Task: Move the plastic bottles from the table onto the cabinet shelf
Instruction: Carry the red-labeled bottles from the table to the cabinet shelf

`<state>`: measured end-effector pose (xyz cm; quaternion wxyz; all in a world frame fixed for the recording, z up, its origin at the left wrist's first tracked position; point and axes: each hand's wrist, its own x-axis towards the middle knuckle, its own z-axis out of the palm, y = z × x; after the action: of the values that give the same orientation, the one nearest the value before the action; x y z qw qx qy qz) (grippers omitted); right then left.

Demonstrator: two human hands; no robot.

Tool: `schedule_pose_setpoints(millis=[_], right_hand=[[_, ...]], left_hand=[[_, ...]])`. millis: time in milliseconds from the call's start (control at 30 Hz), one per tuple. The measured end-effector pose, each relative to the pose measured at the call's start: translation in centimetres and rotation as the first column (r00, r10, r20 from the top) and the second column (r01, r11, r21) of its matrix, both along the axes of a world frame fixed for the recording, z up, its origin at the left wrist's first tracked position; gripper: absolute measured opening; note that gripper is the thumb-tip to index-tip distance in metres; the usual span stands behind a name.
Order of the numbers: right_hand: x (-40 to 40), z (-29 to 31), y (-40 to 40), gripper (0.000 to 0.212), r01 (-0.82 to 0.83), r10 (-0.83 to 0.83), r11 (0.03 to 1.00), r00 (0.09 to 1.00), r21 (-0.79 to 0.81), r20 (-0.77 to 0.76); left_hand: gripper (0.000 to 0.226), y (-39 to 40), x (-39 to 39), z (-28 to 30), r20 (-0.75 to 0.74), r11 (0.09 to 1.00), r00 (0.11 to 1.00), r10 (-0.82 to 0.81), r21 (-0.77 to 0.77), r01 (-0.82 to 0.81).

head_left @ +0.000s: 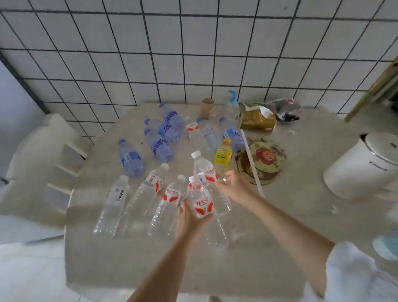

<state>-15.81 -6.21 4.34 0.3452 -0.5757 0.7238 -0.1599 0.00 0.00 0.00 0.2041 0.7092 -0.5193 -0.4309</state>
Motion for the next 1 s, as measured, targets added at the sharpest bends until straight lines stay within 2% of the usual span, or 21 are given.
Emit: schedule_pose_setpoints(millis=[100,233,333,433,667,867,1000], right_hand=[[0.3,-1.1,-2.5,0.071,0.013,-0.013,1.000,1.000,0.018,0.010],[1.5,-2.2,-4.7,0.063,0.000,0.001,0.999,1.000,0.048,-0.006],[2.8,-3.1,-5.8,0.072,0.019,-0.017,0.999,0.999,0.039,-0.049],[3.9,-3.9,-6.4,0.071,0.057,-0.051,0.997,0.994,0.054,-0.095],[3.9,-4.9,-7.0,0.064,0.003,0.004,0.998,0.995,0.068,-0.100],[2.8,-4.6,-6.9,0.059,-0.006,0.006,1.000,1.000,0.027,-0.009],[1.9,-4.4,-5.0,0.054,0.049,-0.043,0.996,0.995,-0.069,0.091]], left_hand=[[0.095,-0.4,-1.3,0.0,0.049,0.998,0.997,0.060,0.019,-0.061],[0.110,-0.7,-3.0,-0.4,0.100,0.988,0.989,0.111,0.097,-0.121],[0.108,-1.1,-3.9,-0.3,0.155,0.981,0.979,0.132,0.122,-0.152],[0.103,-1.2,-4.6,-0.5,0.179,0.978,0.973,0.144,0.125,-0.167],[0.097,-1.5,-4.5,-0.9,0.100,0.972,0.979,0.177,0.138,-0.189],[0.094,-1.6,-3.4,-1.1,-0.029,0.973,0.982,0.189,0.137,-0.183],[0.094,-1.1,-2.7,-1.2,-0.097,0.975,0.975,0.199,0.122,-0.187]])
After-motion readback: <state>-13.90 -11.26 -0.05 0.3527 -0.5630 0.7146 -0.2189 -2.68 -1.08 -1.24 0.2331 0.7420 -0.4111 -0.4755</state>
